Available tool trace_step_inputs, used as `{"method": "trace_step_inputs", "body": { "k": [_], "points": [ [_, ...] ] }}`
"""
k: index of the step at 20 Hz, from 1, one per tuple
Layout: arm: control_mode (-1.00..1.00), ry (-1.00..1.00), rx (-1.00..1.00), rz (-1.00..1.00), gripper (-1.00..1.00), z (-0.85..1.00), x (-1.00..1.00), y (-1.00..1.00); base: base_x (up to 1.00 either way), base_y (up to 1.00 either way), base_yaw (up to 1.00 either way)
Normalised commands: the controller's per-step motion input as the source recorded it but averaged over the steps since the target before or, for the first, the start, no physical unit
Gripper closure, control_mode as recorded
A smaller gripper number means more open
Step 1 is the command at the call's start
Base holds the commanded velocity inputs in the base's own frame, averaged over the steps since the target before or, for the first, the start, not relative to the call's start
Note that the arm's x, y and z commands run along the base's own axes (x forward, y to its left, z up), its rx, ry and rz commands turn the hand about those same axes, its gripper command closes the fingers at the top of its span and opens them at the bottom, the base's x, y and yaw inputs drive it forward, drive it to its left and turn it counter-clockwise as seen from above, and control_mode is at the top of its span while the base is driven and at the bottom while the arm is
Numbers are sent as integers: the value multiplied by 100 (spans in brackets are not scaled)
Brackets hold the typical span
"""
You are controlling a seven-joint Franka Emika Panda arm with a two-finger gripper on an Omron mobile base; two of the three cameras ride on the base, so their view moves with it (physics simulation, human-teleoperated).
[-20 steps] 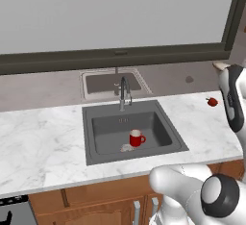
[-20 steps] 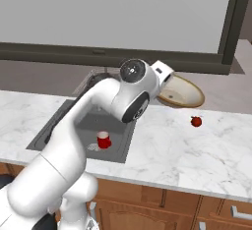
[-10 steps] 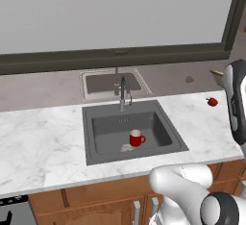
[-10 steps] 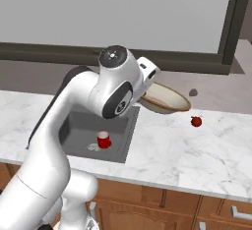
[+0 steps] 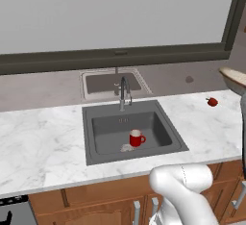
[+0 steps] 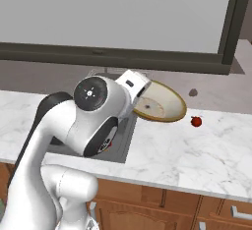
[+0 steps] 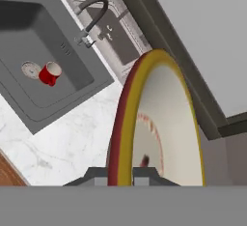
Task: Pick the mug and place it in the sink. Pick the bowl and place it in the open cabinet and then close the cabinet.
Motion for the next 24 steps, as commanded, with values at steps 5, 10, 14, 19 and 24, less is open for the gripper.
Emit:
{"method": "trace_step_inputs", "body": {
  "k": [5,10,14,19,24],
  "points": [
    [-100,-3,-6,9,100,49,-16,27,0,0,0],
    [-100,0,-12,8,100,49,-23,59,0,0,0],
    [-100,3,-14,6,100,40,-15,71,0,0,0],
    [-100,3,-10,6,100,24,-22,49,0,0,0],
    [-100,2,-4,8,100,9,-30,34,0,0,0]
  ]
}}
